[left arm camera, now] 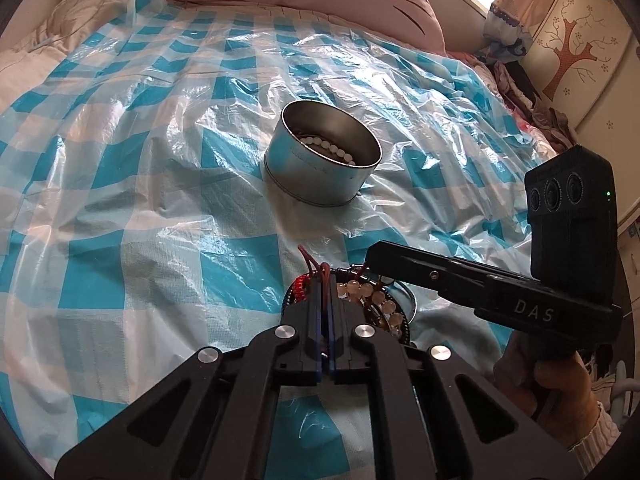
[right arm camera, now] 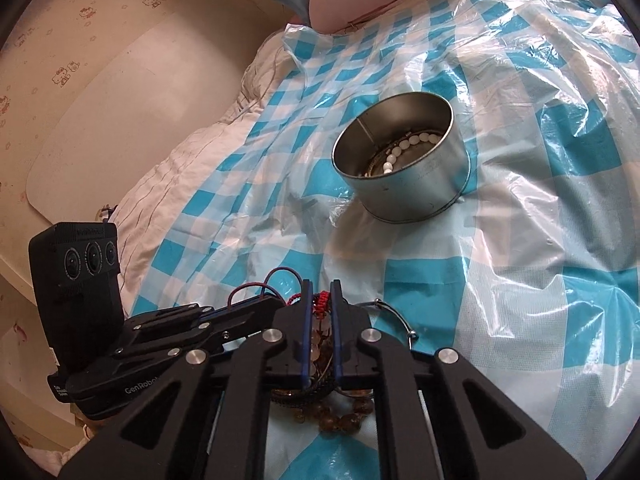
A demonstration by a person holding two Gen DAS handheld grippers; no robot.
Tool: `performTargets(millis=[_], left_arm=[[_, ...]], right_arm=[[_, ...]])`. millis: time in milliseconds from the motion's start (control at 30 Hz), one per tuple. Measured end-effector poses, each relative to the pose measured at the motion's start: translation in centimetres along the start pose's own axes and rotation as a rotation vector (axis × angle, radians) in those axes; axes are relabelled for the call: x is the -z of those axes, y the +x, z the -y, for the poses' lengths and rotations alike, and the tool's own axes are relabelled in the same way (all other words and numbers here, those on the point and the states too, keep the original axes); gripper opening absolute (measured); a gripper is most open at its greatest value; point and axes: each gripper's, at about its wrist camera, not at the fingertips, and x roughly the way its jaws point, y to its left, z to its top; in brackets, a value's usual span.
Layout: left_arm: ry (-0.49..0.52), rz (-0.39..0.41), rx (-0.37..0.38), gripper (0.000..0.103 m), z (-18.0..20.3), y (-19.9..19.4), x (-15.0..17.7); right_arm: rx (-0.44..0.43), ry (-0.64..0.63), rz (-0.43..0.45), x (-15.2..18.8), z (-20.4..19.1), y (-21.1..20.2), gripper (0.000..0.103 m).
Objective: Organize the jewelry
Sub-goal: 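Grasp red cord bracelets from the pile with both grippers and lift them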
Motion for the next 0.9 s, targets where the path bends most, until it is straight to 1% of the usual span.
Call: performTargets(millis=[133, 233, 367, 467, 600, 700, 900], left_arm=[[-0.038, 0.066, 0.067, 0.002, -0.7, -1.5, -0.2], [-0.063, 0.107, 0.106, 0.002, -1.2, -2.2, -0.3], [-0.084, 0.159, 0.134, 0.002, -1.6, -3.2, -0.4], [-0.099, 0.186, 0.144, 0.002, -1.9, -3.7, -0.4], [-0.105, 0.200, 0.121, 0.002, -2.1, -3.9, -0.4], [-0.099, 0.208, 0.090, 0.002, -1.9, -4.0, -0.4], [-0.076, 0.233, -0.019, 0.002, -1.6, -4.2, -0.4]], right_arm=[[-0.075, 0.013, 0.095, -0.4, 0.0, -2.2, 0.009], [-0.114, 0.022, 0.155, -0.7, 0.0, -3.5, 0.009], [-0.137, 0.028, 0.215, -1.0, 0.1, -4.8, 0.009], [-0.139, 0.039, 0.242, -1.1, 0.4, -5.4, 0.009], [-0.130, 0.048, 0.255, -1.1, 0.6, -5.6, 0.009], [-0.115, 0.041, 0.253, -1.0, 0.5, -5.6, 0.009], [-0.102, 0.030, 0.247, -1.0, 0.3, -5.4, 0.009]])
